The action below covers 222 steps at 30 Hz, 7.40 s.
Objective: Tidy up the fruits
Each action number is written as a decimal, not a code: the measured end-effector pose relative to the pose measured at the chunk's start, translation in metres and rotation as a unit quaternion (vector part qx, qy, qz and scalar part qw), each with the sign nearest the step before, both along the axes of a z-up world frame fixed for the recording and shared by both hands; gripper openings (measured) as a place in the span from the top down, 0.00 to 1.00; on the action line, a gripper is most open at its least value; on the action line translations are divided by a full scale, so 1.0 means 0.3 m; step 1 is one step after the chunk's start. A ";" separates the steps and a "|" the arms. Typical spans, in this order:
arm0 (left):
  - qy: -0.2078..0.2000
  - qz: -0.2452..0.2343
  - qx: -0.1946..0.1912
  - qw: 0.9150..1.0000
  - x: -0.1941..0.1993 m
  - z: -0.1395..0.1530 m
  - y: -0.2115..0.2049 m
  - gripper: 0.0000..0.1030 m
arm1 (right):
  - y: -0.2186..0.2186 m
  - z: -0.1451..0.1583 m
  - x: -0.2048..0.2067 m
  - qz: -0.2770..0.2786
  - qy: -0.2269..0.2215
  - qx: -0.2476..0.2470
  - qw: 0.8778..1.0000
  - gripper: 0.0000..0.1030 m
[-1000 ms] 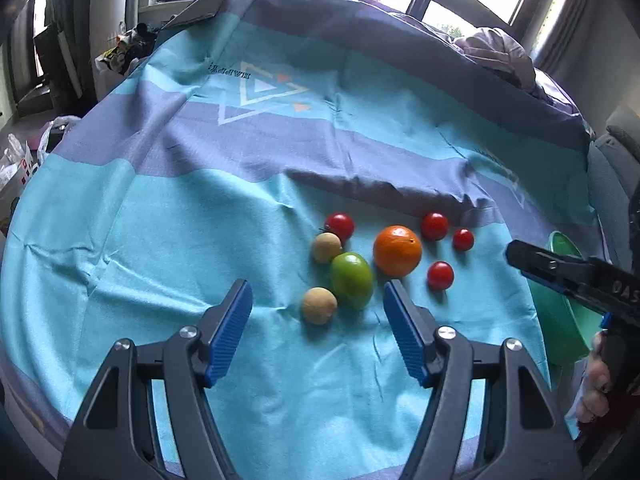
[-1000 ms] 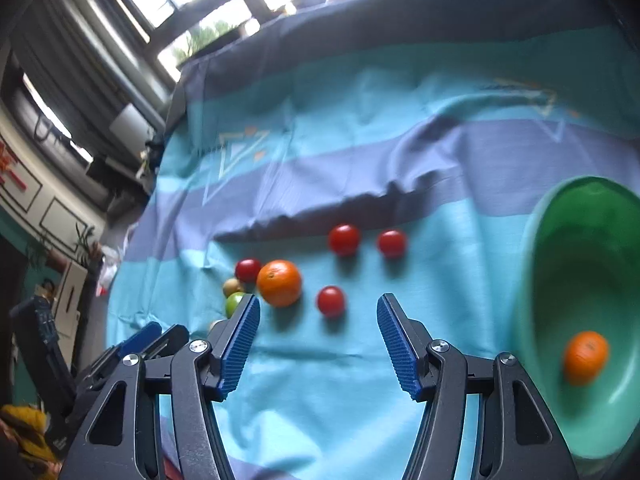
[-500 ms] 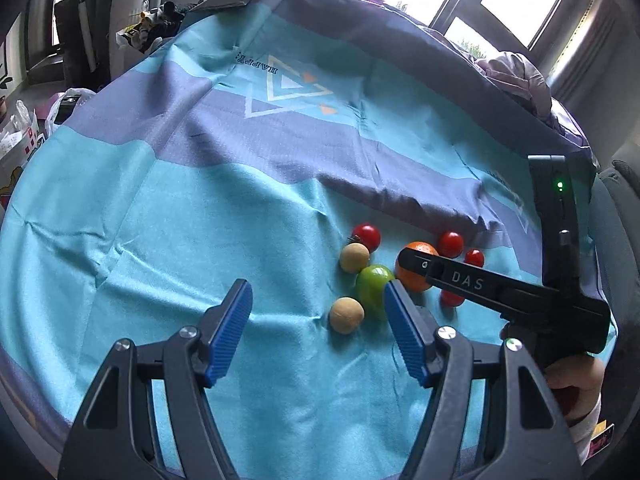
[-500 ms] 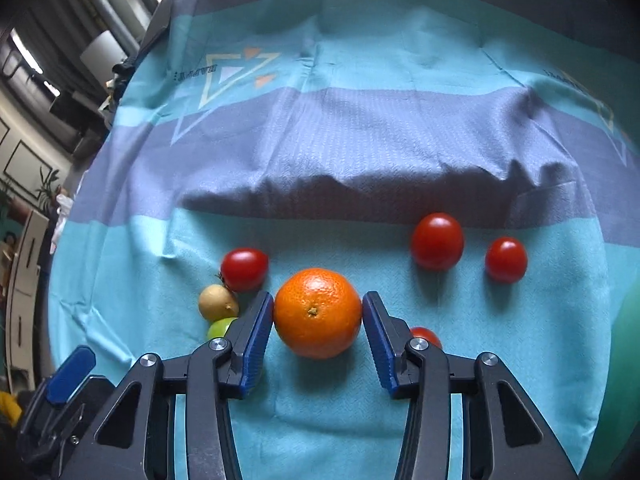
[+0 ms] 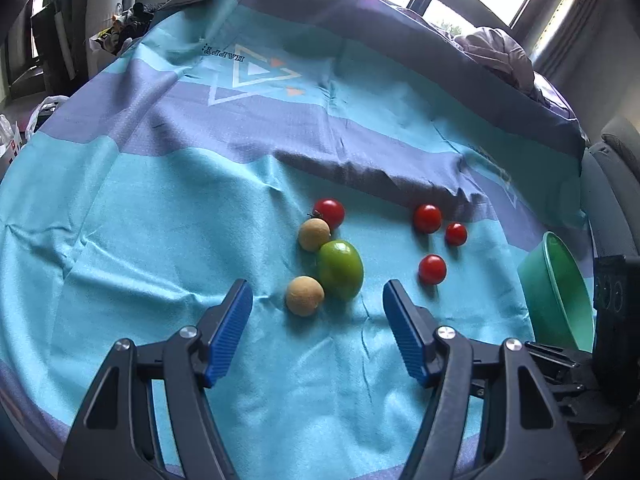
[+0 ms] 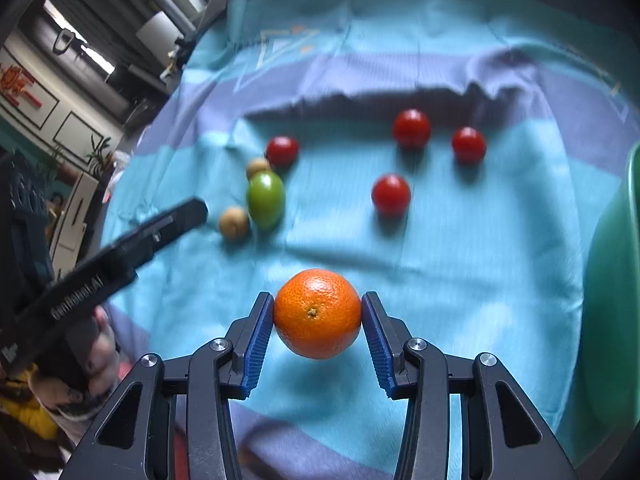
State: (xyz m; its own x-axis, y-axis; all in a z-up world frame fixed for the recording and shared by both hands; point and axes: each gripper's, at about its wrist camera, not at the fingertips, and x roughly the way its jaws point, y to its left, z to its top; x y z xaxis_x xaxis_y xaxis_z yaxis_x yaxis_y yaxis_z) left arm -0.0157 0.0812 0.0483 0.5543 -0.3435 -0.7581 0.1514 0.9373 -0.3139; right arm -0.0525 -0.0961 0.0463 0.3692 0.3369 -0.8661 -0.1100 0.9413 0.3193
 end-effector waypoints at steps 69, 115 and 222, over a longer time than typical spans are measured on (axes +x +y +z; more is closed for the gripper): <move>-0.079 -0.219 0.009 0.973 -0.182 0.164 -0.557 0.55 | -0.259 0.207 -0.131 -0.086 -0.125 0.066 0.986 0.54; -0.072 -0.147 0.024 0.986 -0.152 0.174 -0.413 0.30 | -0.588 0.263 -0.235 -0.285 -0.192 -0.025 0.939 0.34; -0.090 -0.228 0.004 0.969 -0.192 0.194 -0.553 0.63 | -0.263 0.249 -0.143 -0.100 -0.156 0.061 0.981 0.67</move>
